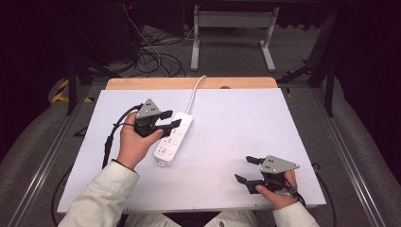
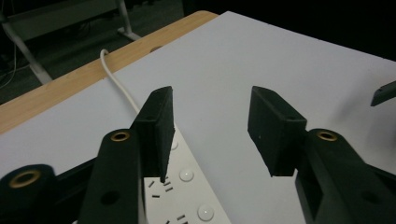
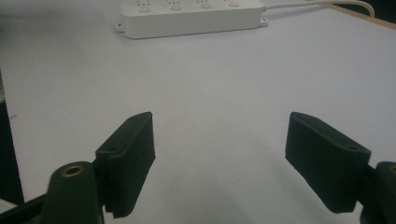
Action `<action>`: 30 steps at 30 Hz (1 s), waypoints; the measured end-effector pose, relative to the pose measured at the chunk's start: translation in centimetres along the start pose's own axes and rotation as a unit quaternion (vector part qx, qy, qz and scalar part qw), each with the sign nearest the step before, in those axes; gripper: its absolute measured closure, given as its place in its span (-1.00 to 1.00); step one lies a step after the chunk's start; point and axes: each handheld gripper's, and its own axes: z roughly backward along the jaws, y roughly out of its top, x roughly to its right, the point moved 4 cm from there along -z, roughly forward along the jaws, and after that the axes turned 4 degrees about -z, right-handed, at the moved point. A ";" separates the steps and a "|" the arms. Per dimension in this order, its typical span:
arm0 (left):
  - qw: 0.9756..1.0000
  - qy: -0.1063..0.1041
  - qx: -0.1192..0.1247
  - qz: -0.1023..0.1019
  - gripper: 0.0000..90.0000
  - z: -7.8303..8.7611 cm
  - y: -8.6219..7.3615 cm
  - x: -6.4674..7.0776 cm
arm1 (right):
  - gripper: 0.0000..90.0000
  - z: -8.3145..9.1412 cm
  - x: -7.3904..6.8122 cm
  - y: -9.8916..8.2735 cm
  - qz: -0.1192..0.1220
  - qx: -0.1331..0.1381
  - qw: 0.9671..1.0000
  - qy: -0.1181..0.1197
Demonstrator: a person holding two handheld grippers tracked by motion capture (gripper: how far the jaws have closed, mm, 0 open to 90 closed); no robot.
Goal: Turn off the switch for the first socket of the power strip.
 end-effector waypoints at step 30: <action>0.996 -0.017 0.085 -0.018 -0.69 6.9 -5.6 3.2 | -0.46 0.1 0.0 0.0 -0.003 0.007 1.000 -0.001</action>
